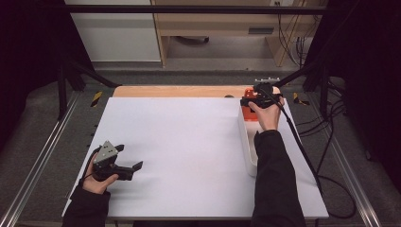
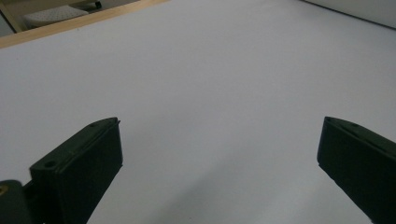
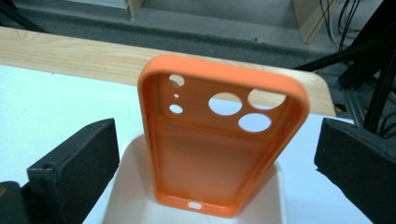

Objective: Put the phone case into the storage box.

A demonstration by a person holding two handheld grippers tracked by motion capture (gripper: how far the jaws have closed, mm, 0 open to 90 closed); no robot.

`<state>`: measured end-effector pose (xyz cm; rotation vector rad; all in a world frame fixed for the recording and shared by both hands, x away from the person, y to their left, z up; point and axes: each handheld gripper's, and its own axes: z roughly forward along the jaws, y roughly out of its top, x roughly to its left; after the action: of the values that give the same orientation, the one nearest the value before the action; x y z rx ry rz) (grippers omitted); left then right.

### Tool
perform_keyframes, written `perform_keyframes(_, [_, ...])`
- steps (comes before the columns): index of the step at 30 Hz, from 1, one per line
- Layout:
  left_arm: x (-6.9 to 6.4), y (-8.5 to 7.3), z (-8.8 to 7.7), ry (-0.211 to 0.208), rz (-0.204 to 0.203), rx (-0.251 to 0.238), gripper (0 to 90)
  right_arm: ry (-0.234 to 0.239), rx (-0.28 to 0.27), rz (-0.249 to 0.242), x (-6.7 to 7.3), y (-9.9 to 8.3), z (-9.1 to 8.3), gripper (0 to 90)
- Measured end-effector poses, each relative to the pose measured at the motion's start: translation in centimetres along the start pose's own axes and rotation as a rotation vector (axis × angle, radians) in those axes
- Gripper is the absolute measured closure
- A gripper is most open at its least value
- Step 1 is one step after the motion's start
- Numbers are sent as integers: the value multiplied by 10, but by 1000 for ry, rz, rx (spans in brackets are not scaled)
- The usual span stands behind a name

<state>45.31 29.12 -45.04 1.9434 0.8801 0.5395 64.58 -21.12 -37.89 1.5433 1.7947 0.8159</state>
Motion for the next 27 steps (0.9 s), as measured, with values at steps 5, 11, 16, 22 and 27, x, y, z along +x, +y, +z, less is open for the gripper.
perform_keyframes(5, [0,0,0,-1,1,2,0,6,-34,-7,-3,2,-6,5])
perform_keyframes(11, [0,0,0,-1,0,-1,0,26,-72,-6,-5,4,-16,5])
perform_keyframes(16, [0,0,0,-2,-2,-4,0,55,-95,-16,-4,4,-29,5])
perform_keyframes(22, [-1,1,-1,-7,-1,-7,0,127,-136,-52,1,0,-50,5])
perform_keyframes(27, [-2,2,-1,-10,-3,-7,0,205,-181,-91,4,-7,-72,5])
